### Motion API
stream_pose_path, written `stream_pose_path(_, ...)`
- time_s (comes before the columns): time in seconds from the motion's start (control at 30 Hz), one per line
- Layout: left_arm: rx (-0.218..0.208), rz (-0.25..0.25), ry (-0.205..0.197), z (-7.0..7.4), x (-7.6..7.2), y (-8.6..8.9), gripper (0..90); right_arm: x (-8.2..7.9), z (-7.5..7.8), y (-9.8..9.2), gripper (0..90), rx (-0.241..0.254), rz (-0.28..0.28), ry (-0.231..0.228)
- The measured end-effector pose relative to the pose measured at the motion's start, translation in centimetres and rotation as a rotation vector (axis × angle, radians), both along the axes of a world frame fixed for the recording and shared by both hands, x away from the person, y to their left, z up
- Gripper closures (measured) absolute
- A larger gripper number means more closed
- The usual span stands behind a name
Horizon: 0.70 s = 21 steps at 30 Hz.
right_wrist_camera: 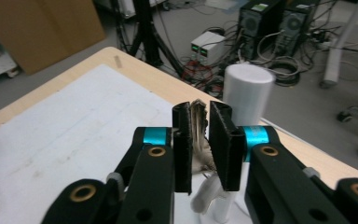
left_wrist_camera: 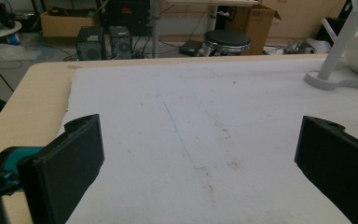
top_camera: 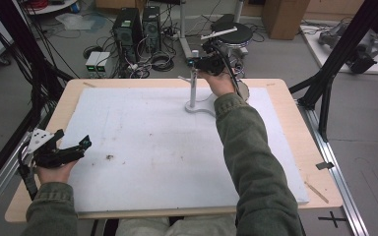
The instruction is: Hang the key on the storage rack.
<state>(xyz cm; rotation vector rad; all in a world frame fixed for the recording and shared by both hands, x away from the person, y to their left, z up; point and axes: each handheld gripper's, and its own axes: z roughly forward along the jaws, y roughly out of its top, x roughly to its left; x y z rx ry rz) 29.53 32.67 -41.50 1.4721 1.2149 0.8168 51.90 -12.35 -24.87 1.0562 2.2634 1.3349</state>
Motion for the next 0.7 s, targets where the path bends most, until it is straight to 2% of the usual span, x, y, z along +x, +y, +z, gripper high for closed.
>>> stream_pose_path(0.03, 0.000, 0.000, 0.000, 0.0, 0.0, 0.0, 1.8, -0.1, 0.0, 0.0, 64.9, 0.016, 0.013, 0.012)
stream_pose_path(0.07, -0.003, -0.002, 0.000, 0.0, 0.0, 0.0, 1.8, -0.1, 0.0, 0.0, 64.9, 0.016, 0.013, 0.012)
stream_pose_path(0.1, -0.002, -0.002, -0.001, 0.0, 0.0, -0.1, 1.7, -0.4, -0.1, 0.1, 51.6, 0.043, 0.073, 0.005)
stream_pose_path(0.13, -0.002, -0.002, -0.001, 0.0, 0.0, -0.1, 1.7, -0.4, -0.1, 0.1, 51.6, 0.043, 0.073, 0.005)
stream_pose_path(0.17, -0.001, -0.003, -0.002, 0.0, 0.0, -0.1, 1.7, -0.8, -0.1, 0.3, 45.5, 0.054, 0.138, 0.009)
stream_pose_path(0.3, 0.000, -0.002, -0.002, 0.0, -0.1, -0.1, 1.7, -1.3, -0.2, 1.1, 34.1, 0.018, 0.162, 0.040)
stream_pose_path(0.43, 0.000, -0.003, -0.001, 0.0, -0.1, -0.1, 1.8, -1.8, -0.3, 1.6, 18.9, -0.020, 0.162, 0.044)
stream_pose_path(0.5, 0.000, -0.002, -0.002, 0.0, -0.1, -0.1, 1.8, -2.1, -0.2, 1.9, 12.4, -0.034, 0.140, 0.047)
stream_pose_path(0.6, 0.000, -0.003, -0.001, 0.0, -0.1, -0.1, 1.7, -2.4, 0.0, 1.9, 11.1, -0.041, 0.125, 0.044)
stream_pose_path(0.7, 0.000, -0.002, -0.002, 0.0, -0.1, -0.1, 1.8, -3.0, 0.4, 1.7, 1.1, -0.057, 0.070, 0.039)
